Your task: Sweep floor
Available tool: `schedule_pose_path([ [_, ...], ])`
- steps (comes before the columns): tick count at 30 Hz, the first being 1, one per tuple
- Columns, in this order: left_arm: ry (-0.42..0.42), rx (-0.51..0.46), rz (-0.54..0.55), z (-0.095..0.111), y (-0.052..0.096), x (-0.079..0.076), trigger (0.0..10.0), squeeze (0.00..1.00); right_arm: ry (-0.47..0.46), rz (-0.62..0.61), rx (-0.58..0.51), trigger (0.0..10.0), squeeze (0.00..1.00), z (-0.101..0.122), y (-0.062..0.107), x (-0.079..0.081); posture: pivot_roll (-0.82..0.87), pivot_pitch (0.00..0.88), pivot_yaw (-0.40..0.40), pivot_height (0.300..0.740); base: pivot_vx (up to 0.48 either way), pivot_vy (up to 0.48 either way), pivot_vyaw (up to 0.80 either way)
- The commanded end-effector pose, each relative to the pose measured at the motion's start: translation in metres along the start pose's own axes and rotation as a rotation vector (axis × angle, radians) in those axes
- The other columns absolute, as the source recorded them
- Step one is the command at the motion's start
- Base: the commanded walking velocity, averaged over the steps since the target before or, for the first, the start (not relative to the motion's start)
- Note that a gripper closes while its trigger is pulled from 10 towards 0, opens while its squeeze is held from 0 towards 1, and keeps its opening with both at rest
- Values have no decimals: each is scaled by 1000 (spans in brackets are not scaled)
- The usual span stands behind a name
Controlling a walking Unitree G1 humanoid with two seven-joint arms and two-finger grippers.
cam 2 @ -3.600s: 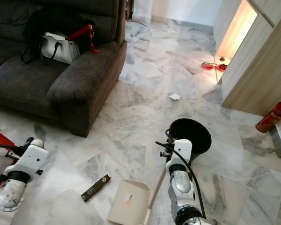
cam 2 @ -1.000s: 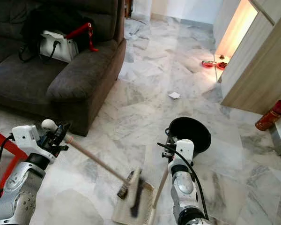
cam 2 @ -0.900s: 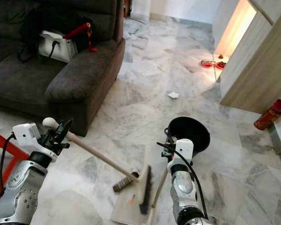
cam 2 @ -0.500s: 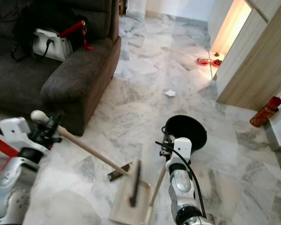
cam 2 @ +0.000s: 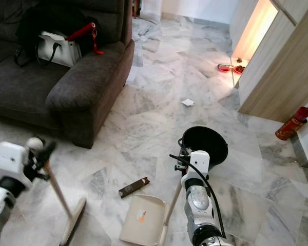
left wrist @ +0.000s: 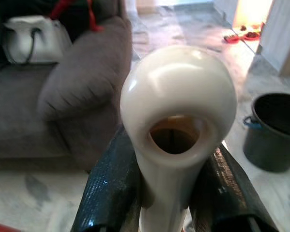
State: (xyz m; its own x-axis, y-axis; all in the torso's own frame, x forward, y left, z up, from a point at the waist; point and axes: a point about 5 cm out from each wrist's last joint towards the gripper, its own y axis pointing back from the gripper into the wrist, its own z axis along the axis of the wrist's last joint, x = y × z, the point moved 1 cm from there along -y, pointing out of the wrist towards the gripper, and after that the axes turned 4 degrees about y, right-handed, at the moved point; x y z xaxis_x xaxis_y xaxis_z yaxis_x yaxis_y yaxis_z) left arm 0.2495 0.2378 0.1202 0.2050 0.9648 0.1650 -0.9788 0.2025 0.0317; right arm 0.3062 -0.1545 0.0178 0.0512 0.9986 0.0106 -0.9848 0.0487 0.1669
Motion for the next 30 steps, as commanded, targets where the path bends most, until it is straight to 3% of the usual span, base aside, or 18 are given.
schedule_pose_path([
  [1, -71, -7, 7, -3, -2, 0, 10000, 0, 4, -14, 14, 10000, 0, -3, 2, -6, 136, 86, -132, 740, 0, 0, 0],
  [11, -276, 54, 97, -3, 3, 16, 10000, 0, 18, -19, 16, 10000, 0, -3, 2, -12, 139, 94, -144, 740, 0, 0, 0],
  [15, -424, 59, 79, -4, 0, 14, 10000, 0, 15, -8, 18, 10000, 0, -3, 1, -7, 141, 93, -145, 740, 0, 0, 0],
  [21, -494, 31, 92, 0, -6, 14, 10000, 0, 12, -7, 15, 10000, 0, -3, 1, -6, 140, 91, -142, 740, 0, 0, 0],
  [22, -451, -1, 115, 4, -8, 15, 10000, 0, 12, -9, 16, 10000, 0, -3, 1, -7, 140, 91, -142, 740, 0, 0, 0],
  [24, -251, -94, 214, 15, -11, 20, 10000, 0, 12, -13, 17, 10000, 0, -3, 2, -8, 140, 91, -140, 740, 0, 0, 0],
  [30, 10, -181, 301, 25, -11, 25, 10000, 0, 11, -15, 18, 10000, 0, -4, 2, -8, 141, 94, -140, 740, 0, 0, 0],
])
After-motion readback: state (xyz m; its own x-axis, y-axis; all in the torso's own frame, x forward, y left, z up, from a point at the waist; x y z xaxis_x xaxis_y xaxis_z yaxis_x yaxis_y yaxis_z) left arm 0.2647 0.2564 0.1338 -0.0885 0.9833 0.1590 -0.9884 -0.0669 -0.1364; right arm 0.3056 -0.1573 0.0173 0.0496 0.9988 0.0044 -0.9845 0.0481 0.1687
